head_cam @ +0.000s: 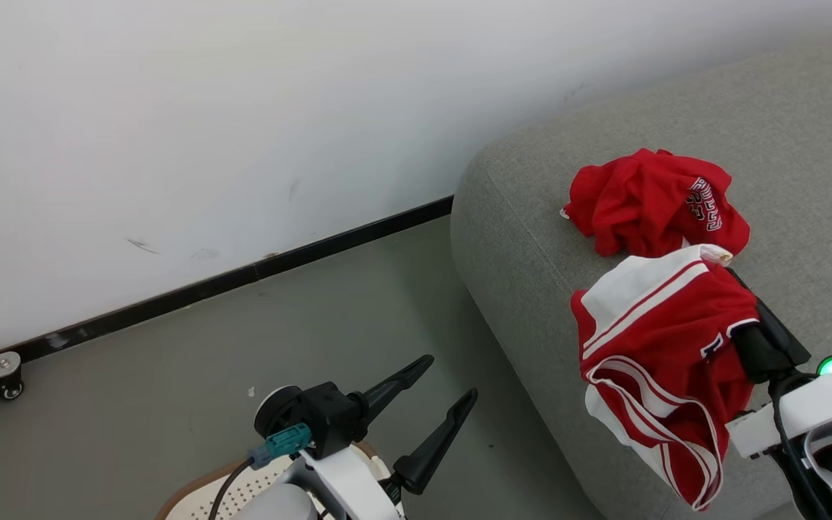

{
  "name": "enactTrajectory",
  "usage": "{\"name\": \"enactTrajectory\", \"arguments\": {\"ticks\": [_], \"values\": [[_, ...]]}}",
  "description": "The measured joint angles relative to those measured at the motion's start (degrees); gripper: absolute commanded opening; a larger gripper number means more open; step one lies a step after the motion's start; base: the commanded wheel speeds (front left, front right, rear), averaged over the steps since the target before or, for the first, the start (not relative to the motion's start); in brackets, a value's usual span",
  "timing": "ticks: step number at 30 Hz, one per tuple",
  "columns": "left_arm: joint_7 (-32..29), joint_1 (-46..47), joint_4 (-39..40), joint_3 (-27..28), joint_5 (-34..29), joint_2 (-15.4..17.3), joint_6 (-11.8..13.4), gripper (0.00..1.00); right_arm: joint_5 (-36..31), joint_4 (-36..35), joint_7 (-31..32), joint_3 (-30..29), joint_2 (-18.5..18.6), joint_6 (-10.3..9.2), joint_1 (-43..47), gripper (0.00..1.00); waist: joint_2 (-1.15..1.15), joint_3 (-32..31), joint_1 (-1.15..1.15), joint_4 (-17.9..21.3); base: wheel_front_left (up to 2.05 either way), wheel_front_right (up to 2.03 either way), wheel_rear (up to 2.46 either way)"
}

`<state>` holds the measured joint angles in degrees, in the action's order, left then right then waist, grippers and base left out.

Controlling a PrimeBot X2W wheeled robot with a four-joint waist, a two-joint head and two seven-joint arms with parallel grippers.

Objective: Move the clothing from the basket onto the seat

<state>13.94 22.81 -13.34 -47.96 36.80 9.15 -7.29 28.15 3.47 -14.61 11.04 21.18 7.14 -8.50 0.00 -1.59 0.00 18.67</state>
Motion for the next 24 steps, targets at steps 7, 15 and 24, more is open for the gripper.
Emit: {"name": "enactTrajectory", "arguments": {"ticks": [7,15,24], "values": [[0.02,-0.04,0.11,0.27,-0.01,0.18,0.0,1.0,-0.6,-1.36,0.0,1.32,0.86,0.0,-1.62,0.0,0.0,0.56,0.0,0.77,0.0,0.0,0.0],[0.04,-0.19,0.23,0.23,-0.01,0.23,0.01,1.0,-1.26,-2.8,-0.01,1.24,3.94,0.0,-7.66,0.0,0.0,1.17,0.0,0.41,0.0,0.0,0.0],[0.1,-1.03,0.33,-0.02,-0.03,0.6,0.0,1.0,-2.54,-3.15,-0.01,-0.73,8.53,0.01,-13.76,0.0,0.0,1.98,0.0,-0.41,0.0,0.0,0.0]]}}
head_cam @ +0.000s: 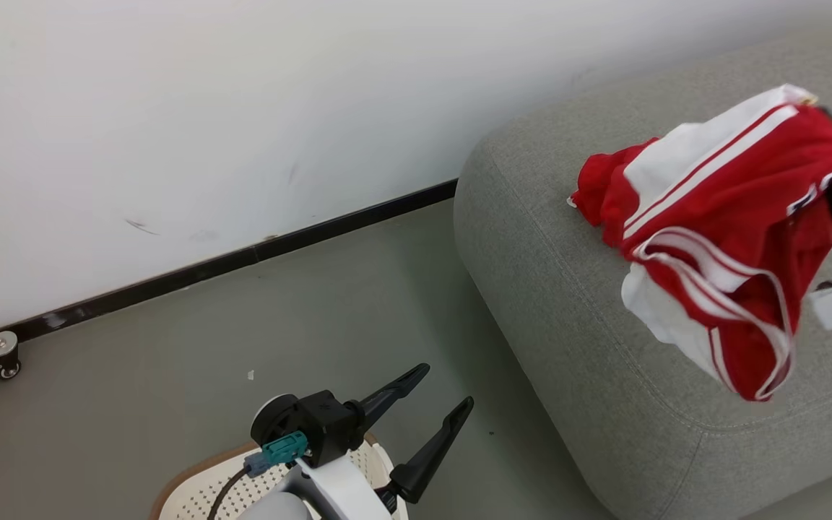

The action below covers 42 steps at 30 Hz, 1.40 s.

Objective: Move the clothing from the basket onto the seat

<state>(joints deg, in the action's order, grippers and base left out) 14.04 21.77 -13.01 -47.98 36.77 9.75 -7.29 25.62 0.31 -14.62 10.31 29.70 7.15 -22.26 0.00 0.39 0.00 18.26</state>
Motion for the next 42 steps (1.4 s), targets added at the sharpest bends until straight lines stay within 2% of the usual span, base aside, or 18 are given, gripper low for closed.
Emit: {"name": "enactTrajectory", "arguments": {"ticks": [6,13,23,31,38,42], "values": [[0.0,0.0,0.36,-0.09,-0.08,0.57,0.0,1.0,-0.55,0.96,0.0,-1.88,3.18,0.0,-3.18,0.0,0.0,0.74,0.0,-0.53,0.0,0.0,0.0],[-0.34,0.01,0.83,-0.27,-0.27,1.21,0.01,1.0,-0.64,5.32,0.0,-4.5,6.87,0.0,-6.61,0.0,0.0,1.85,0.0,-0.96,0.0,0.0,0.0],[-1.46,0.12,1.94,-0.4,-0.64,1.69,0.03,1.0,1.83,10.36,0.0,-7.0,9.32,0.0,-10.07,0.0,0.0,4.58,0.0,-1.55,0.0,0.0,0.0],[-3.08,0.18,3.31,-0.26,-1.09,3.49,0.59,1.0,3.48,13.56,0.0,-7.64,11.58,0.0,-12.16,0.0,0.0,7.62,0.0,-2.14,0.0,0.0,0.0],[-4.53,0.62,5.12,-0.12,-1.26,4.7,1.15,1.0,5.06,15.59,0.0,-7.55,15.71,0.01,-16.18,0.0,0.0,10.89,0.0,-2.79,0.0,0.0,0.0],[-5.46,1.52,6.44,0.11,-1.66,5.23,1.69,1.0,5.7,17.71,0.0,-7.64,16.45,0.01,-18.47,0.0,0.0,12.99,0.0,-3.25,0.0,0.0,0.0]]}}
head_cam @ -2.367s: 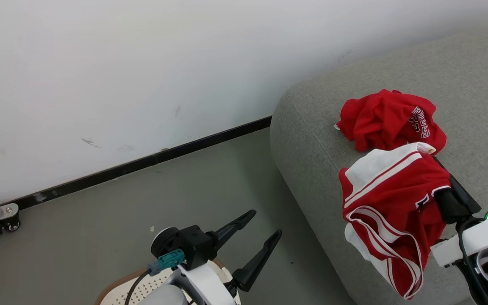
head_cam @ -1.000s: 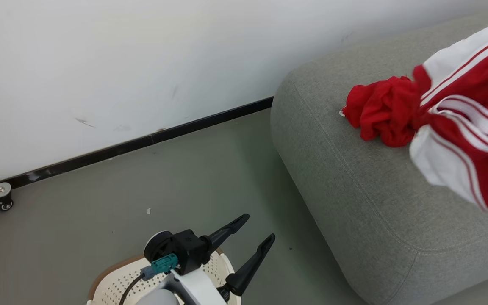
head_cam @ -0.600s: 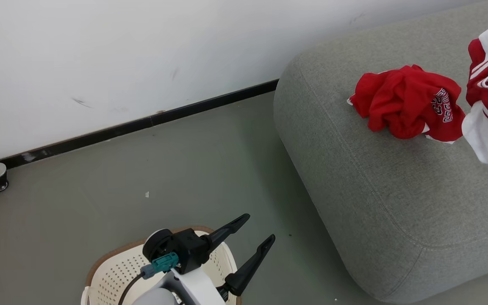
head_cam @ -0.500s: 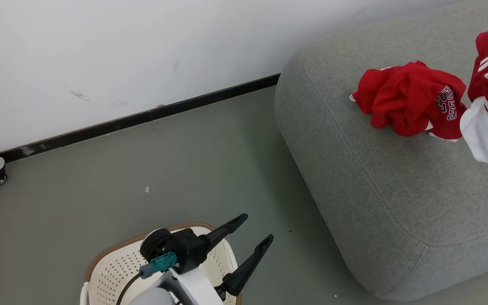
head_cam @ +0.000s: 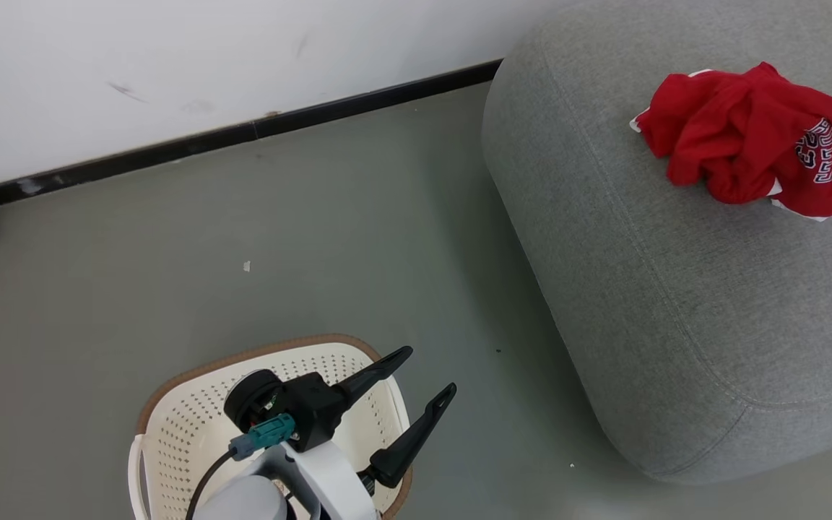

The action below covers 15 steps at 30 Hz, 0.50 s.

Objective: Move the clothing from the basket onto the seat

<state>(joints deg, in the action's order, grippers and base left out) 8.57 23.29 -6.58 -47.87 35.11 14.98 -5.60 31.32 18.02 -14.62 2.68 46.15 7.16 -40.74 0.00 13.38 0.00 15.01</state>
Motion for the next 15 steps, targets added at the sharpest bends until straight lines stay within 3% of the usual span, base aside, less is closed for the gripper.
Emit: {"name": "enactTrajectory", "arguments": {"ticks": [15], "values": [[-2.91,3.34,4.38,0.98,-2.32,2.13,1.44,1.0,-0.44,7.0,0.0,-0.98,3.23,0.18,-8.93,0.0,0.0,8.5,0.0,-1.98,0.0,0.0,0.0]]}}
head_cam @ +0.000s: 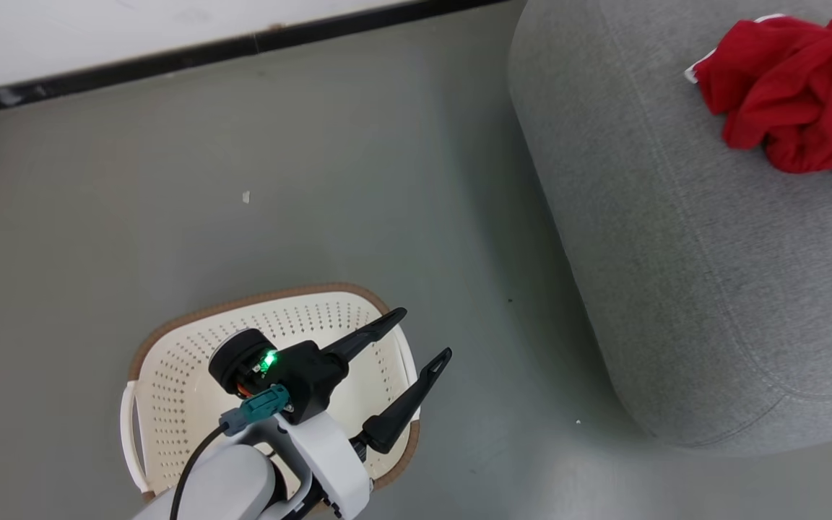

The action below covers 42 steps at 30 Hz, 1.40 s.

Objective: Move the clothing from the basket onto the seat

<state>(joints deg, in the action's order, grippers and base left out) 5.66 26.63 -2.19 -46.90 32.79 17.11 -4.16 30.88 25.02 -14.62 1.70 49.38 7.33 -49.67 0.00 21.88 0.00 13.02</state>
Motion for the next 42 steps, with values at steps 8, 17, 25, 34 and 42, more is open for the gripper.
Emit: {"name": "enactTrajectory", "arguments": {"ticks": [8,17,25,34,42], "values": [[-0.82,1.63,1.82,0.55,-0.69,1.05,0.26,1.0,-1.34,2.96,0.0,1.21,-3.81,0.08,-0.12,0.0,0.0,4.43,0.0,-1.08,0.0,0.0,0.0],[-1.58,4.39,3.21,0.96,-1.67,1.62,0.32,1.0,-0.62,8.59,0.0,3.16,-5.71,0.16,0.03,0.0,0.0,8.58,0.0,-2.24,0.0,0.0,0.0],[-1.82,6.97,3.56,1.04,-2.77,1.43,0.16,1.0,-1.47,9.8,0.0,6.49,-7.86,0.16,0.21,0.0,0.0,11.0,0.0,-3.1,0.0,0.0,0.0],[-0.65,7.14,2.37,1.32,-2.92,1.44,-0.04,1.0,-1.66,12.67,0.0,7.82,-11.13,0.16,2.57,0.0,0.0,10.35,0.0,-2.98,0.0,0.0,0.0],[0.08,7.12,1.02,1.31,-2.64,1.22,-0.3,1.0,-1.34,16.46,0.0,9.37,-13.11,0.16,5.1,0.0,0.0,8.81,0.0,-2.63,0.0,0.0,0.0]]}}
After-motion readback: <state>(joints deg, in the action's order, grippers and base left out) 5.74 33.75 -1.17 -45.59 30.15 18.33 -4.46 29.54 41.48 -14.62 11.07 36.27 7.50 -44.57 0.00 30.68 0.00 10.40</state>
